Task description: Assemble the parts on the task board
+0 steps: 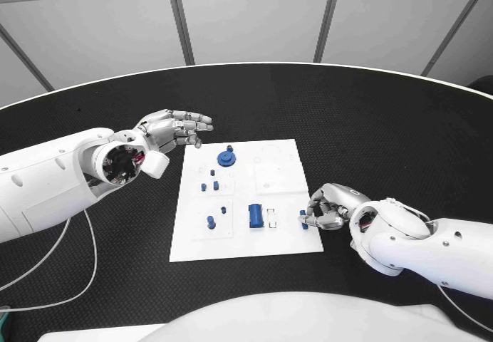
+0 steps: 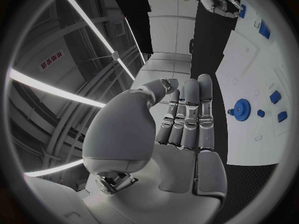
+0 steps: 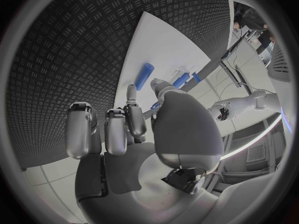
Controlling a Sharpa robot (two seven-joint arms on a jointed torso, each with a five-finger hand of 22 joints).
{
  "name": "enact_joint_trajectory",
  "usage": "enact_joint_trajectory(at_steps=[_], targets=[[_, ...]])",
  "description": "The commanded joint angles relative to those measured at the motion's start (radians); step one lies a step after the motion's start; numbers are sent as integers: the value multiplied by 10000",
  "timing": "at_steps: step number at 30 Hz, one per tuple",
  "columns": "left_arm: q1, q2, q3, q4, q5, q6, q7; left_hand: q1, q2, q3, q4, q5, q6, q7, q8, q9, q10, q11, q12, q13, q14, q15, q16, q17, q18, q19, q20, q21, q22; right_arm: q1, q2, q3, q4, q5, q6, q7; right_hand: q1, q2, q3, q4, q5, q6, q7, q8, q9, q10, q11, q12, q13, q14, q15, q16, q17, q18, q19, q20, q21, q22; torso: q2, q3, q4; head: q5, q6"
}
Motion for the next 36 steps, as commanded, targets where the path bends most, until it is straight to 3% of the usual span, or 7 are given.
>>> enact_joint_trajectory(at_steps=[1, 12, 16, 25, 28, 29, 36], targets=[[0, -12, 0, 6, 0, -7, -2, -14, 108, -64, 20, 41, -39, 49, -50, -17, -76, -6, 35, -14, -37, 17, 20, -14, 181, -54, 27, 67, 2, -12, 12, 0, -21, 0, 95, -17, 186, 16, -18, -55, 56, 73, -8, -20, 17, 3, 14, -41, 1281, 892, 41, -26, 1832, -10, 763, 68, -55, 2225, 4, -3, -3, 19, 1], [1, -40, 0, 24, 0, -13, -15, -14, 108, -64, 20, 41, -39, 49, -50, -17, -76, -6, 35, -14, -37, 17, 20, -14, 181, -54, 27, 67, 2, -38, 90, -1, -88, -264, 427, -61, 676, -11, 46, -172, 72, 102, -42, 18, 66, -2, -19, -35, 1287, 894, 12, -23, 1842, -16, 770, 44, -28, 2235, -5, -5, -11, 30, 1], [1, -51, 0, 33, 0, -17, -20, -14, 108, -64, 20, 41, -39, 49, -50, -17, -76, -6, 35, -14, -37, 17, 20, -14, 181, -54, 27, 67, 2, -75, 122, -2, -83, -455, 547, -68, 1316, -21, 299, -359, -633, 111, -56, 8, 74, -8, -35, -31, 1293, 897, -4, -18, 1854, -20, 775, 25, -13, 2242, 1, -2, -4, 26, 1], [2, -67, 0, 40, 0, -20, -27, -14, 108, -64, 20, 41, -39, 49, -50, -17, -76, -6, 35, -14, -37, 17, 20, -14, 181, -54, 27, 67, 2, -116, 167, -3, -89, -771, 669, -85, 2052, -50, 945, -672, -419, 202, -79, -24, 34, -5, -61, 17, 1322, 907, -26, 8, 1903, -32, 788, 6, 45, 2262, -1, -4, -10, 30, 1], [2, -62, 0, 41, 0, -19, -27, -14, 108, -64, 20, 41, -39, 49, -50, -17, -76, -6, 35, -14, -37, 17, 20, -14, 181, -54, 27, 67, 2, -119, 181, -3, -92, -829, 699, -91, 2301, -123, 1508, -880, 296, 273, -53, -33, 14, -27, -55, 10, 1326, 909, -24, 15, 1919, -35, 792, -12, 62, 2269, -7, -1, -13, 37, 1], [2, -60, 0, 42, 0, -19, -28, -14, 108, -64, 20, 41, -39, 49, -50, -17, -76, -6, 35, -14, -37, 17, 20, -14, 181, -54, 27, 67, 2, -120, 184, -3, -92, -844, 710, -93, 2308, -133, 1567, -900, 341, 278, -62, -33, 15, -24, -54, 19, 1330, 908, -25, 12, 1915, -36, 792, -5, 62, 2269, -7, -2, -12, 38, 1], [2, -43, 0, 21, 0, -28, -31, -14, 108, -64, 20, 41, -39, 49, -50, -17, -76, -6, 35, -14, -37, 17, 20, -14, 181, -54, 27, 67, 2, -122, 162, -1, 8, -969, 689, -122, 1967, -313, 2514, -1291, 1796, 322, -53, 144, 237, -20, -55, 27, 1336, 914, -19, 29, 1951, -40, 798, -2, 81, 2277, -18, 3, -15, 40, 1]])
